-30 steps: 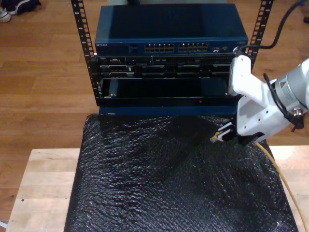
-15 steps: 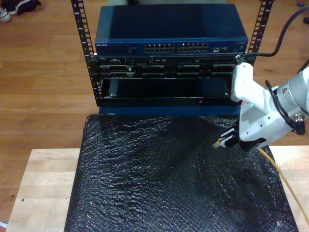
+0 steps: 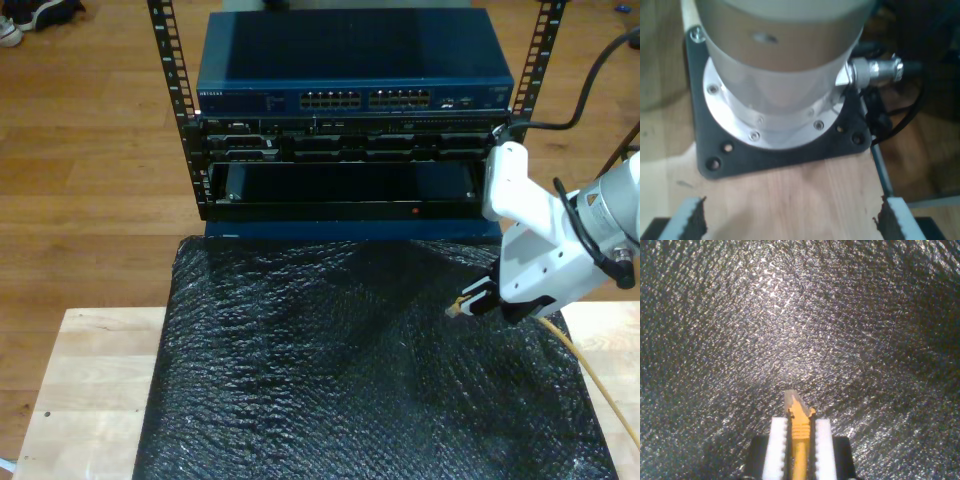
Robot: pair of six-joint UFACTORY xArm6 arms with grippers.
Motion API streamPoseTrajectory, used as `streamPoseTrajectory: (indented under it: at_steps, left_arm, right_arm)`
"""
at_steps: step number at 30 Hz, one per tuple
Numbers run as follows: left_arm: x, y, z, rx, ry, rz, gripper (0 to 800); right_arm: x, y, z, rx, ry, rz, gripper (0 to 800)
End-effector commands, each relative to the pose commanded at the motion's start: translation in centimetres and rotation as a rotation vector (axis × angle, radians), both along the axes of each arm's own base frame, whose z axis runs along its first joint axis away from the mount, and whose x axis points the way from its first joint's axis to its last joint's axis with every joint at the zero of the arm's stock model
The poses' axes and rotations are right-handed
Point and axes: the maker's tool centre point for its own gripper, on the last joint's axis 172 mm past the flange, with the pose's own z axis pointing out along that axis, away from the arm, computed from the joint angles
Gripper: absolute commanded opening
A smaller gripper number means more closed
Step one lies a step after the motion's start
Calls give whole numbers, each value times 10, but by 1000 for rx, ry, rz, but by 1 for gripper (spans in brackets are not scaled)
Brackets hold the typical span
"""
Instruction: Grab the cable and plug it in
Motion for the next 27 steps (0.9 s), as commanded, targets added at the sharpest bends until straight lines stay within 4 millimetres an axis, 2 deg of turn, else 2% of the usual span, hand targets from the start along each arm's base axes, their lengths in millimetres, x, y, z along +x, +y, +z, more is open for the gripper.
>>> streamPoseTrajectory:
  at_steps: [4,7,15,19,27]
  left_arm:
    - [-1,0,-23,53,-27,-7,799]
    - [0,5,-30,84,-43,-9,799]
    - [0,0,-51,123,-58,6,800]
    - [0,4,-51,130,-61,9,800]
    - [0,4,-52,129,-61,9,800]
  right_arm:
    - [-3,0,-4,-1,8,-1,2]
    - [-4,-1,-7,-2,12,0,2]
    - [-2,-1,-3,-2,-1,-1,1]
    - [5,-5,-2,-13,-29,-15,1]
    - [22,-26,-17,-109,-110,-37,1]
